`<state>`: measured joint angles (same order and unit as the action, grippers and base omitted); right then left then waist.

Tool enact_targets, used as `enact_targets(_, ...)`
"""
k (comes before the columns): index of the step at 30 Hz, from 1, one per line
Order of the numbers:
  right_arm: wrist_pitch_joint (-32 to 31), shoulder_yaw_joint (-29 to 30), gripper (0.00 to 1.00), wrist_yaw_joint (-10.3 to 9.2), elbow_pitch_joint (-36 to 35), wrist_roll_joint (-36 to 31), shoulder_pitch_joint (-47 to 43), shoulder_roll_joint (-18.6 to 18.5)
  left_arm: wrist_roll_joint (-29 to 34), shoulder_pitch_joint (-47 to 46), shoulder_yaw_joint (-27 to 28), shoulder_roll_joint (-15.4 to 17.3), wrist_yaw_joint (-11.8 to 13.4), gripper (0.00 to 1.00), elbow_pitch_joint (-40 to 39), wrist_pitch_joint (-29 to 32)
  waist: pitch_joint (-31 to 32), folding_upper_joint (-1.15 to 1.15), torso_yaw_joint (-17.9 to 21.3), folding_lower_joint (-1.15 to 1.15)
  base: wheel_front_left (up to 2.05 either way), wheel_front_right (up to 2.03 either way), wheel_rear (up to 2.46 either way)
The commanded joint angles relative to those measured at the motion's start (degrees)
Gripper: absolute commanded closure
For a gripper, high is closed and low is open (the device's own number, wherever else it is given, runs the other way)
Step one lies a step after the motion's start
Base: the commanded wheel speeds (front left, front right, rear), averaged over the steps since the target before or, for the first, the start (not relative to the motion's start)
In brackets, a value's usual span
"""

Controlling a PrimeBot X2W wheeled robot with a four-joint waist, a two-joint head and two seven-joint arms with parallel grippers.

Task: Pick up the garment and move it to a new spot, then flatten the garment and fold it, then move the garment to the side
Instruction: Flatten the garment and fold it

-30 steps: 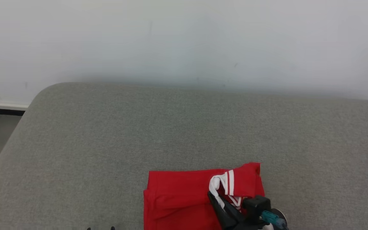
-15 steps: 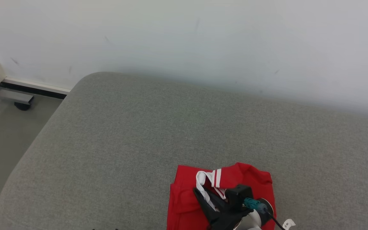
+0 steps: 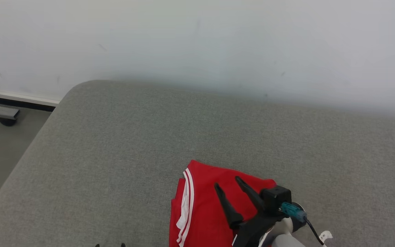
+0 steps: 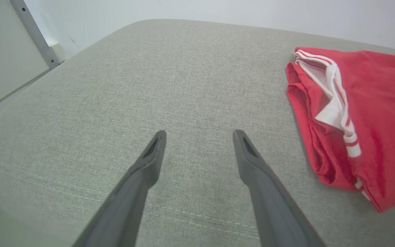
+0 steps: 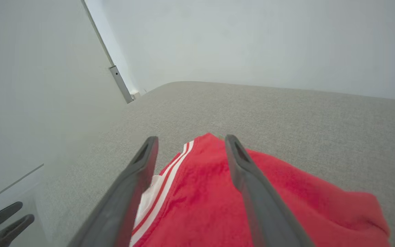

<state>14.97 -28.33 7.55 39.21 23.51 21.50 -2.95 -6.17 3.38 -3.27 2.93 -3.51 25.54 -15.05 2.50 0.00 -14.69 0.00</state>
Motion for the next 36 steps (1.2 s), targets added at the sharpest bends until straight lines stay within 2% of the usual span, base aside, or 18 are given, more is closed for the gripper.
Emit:
enact_targets(1,0.24,1.2,0.0,-0.16,-0.59,-1.3,-1.19,0.06,-0.29,-0.51,0.02,-0.05,0.3,0.0,-0.23,-0.16,-0.22,0.0,1.23,0.0,0.0,0.0,0.0)
enact_targets(13,0.25,17.94,0.0,-0.16,-8.64,-12.16,-10.33,-0.39,-0.68,-1.0,0.25,-0.05,0.76,0.0,-2.64,-0.16,-0.15,0.0,3.91,0.0,0.0,0.0,0.0)
enact_targets(20,0.26,25.48,0.0,-0.16,-13.33,-16.03,-15.51,-0.01,-0.48,-0.21,1.41,-0.05,0.89,0.0,-3.63,-0.16,0.25,0.0,5.76,0.0,0.0,0.0,0.0)
enact_targets(29,0.25,29.53,0.0,-0.16,-16.92,-16.68,-20.21,0.09,0.2,0.58,2.8,-0.05,0.81,0.0,-5.3,-0.16,0.98,0.0,8.84,0.0,0.0,0.0,0.0)
enact_targets(36,0.25,29.7,0.0,-0.16,-18.04,-15.71,-22.69,0.1,0.46,1.45,2.73,-0.05,0.94,0.0,-6.17,-0.16,1.87,0.0,11.01,0.0,0.0,0.0,0.0)
